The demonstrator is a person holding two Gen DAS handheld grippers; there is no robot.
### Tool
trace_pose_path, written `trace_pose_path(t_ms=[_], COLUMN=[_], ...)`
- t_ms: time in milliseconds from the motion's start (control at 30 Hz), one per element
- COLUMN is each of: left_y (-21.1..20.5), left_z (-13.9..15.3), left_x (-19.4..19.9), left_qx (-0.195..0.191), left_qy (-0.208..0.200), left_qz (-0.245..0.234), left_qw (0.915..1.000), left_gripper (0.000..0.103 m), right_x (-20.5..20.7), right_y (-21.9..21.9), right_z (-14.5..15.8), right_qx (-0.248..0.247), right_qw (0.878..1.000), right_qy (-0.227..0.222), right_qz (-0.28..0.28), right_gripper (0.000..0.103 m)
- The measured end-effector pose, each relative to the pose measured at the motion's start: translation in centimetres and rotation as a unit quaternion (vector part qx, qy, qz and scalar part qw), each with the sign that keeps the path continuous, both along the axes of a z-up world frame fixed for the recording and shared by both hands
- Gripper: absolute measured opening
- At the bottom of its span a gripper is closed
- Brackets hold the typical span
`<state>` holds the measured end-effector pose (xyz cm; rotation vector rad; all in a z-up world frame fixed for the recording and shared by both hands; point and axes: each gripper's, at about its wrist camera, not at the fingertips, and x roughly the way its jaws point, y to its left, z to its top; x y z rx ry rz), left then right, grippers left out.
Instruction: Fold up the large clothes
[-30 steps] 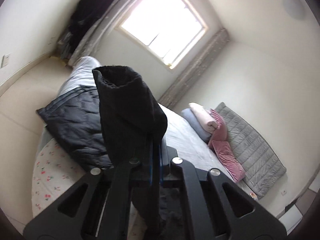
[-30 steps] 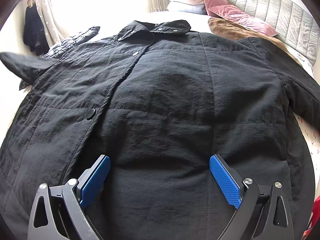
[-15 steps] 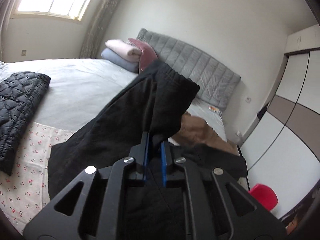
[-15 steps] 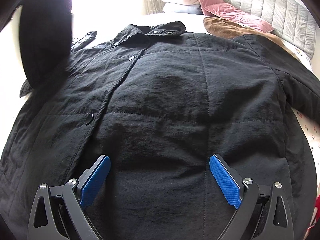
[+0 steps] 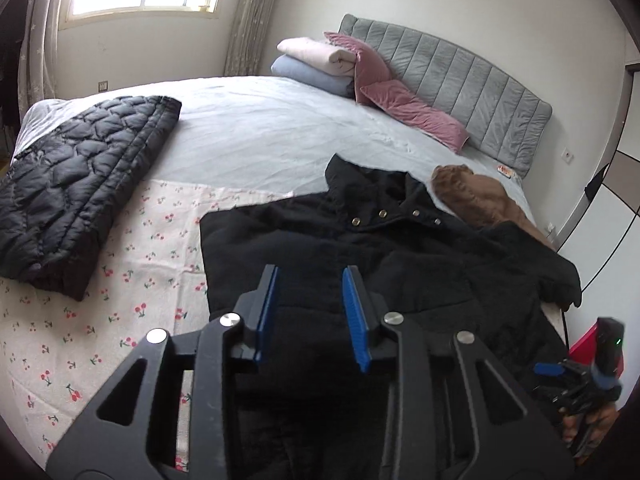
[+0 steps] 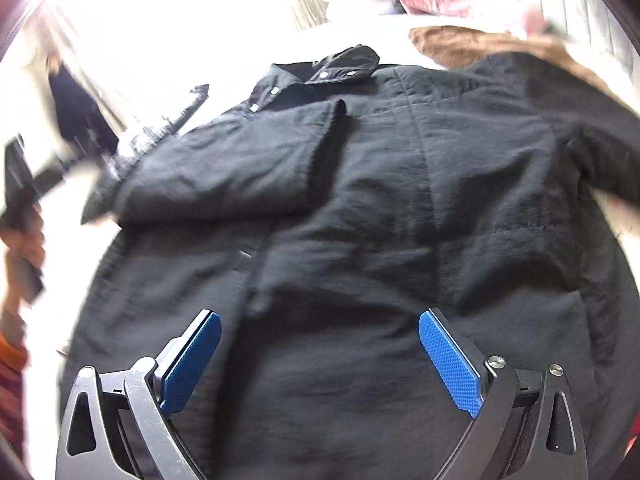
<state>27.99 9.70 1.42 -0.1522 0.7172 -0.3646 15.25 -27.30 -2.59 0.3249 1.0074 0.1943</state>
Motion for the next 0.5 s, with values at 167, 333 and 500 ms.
trace_pose_path(t_ms=[167, 333, 500], left_y=[0.9, 2.0, 2.6], left_z=[-8.2, -8.2, -8.6], left_x=[1.2, 0.8, 0.5], left_qx=[-0.061, -0.109, -0.141], left_qy=[0.059, 0.06, 0.057], left_qz=[0.014, 0.008, 0.002], left_qw=[0.9963, 0.9922, 0.9884], left_gripper=[0.031, 0.027, 0.027], right_x=[6.1, 14.6, 20.2], right_y=[-0.3, 0.3, 2.2], right_z=[2.6, 1.1, -2.7], right_qx=[0.07, 0.0, -0.024], right_qw=[0.997, 0.999, 0.997], right_qy=[0.037, 0.007, 0.024], right_qz=[0.007, -0.047, -0.065], right_gripper=[0.1, 0.095, 0.019])
